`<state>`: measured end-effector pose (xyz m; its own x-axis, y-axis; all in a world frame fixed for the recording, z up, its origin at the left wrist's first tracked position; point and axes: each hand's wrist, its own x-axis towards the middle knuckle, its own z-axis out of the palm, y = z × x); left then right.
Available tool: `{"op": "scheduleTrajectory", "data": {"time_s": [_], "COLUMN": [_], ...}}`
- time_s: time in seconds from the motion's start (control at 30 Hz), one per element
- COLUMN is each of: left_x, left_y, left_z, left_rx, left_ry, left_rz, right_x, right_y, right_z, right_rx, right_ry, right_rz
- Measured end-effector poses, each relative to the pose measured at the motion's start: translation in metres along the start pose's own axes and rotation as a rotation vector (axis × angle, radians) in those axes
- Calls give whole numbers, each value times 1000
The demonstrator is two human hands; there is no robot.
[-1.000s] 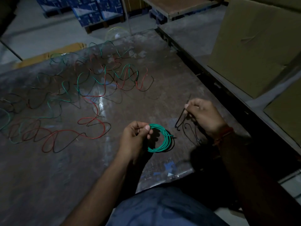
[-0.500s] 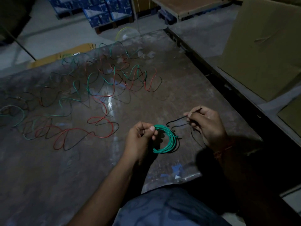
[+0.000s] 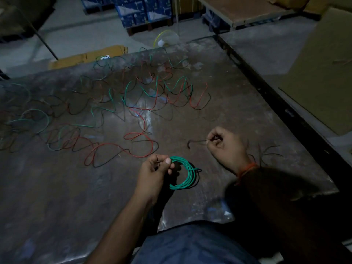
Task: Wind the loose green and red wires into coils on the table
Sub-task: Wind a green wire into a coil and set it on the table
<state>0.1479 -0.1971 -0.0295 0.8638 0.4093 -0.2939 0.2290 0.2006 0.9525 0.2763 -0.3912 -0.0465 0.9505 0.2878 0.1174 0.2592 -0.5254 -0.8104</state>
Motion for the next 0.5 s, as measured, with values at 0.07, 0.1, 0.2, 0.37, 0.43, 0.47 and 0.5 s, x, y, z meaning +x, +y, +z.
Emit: {"op": "scheduleTrajectory", "data": {"time_s": [0.07, 0.1, 0.2, 0.37, 0.43, 0.47, 0.5], "left_x": [1, 1, 5, 7, 6, 5, 5], "left_y": [1, 2, 5, 6, 7, 7, 8], "left_z": [-8, -13, -27, -35, -34, -33, -33], "left_rx": [0, 7, 47, 62, 56, 55, 52], "left_ry": [5, 8, 27, 13, -3, -13, -22], "left_rz": [16, 25, 69, 76, 77, 79, 82], "right_x": [-7, -13, -23, -6, 11, 18, 25], "right_y": [3, 4, 3, -22, -36, -42, -46], "right_z": [8, 10, 12, 12, 22, 30, 40], "right_rx": [-135, -186, -296, -329, -323, -350, -423], "right_ry": [-67, -90, -173, -26, -82, -163, -257], "right_rz": [-51, -72, -54, -90, -125, -145, -179]}}
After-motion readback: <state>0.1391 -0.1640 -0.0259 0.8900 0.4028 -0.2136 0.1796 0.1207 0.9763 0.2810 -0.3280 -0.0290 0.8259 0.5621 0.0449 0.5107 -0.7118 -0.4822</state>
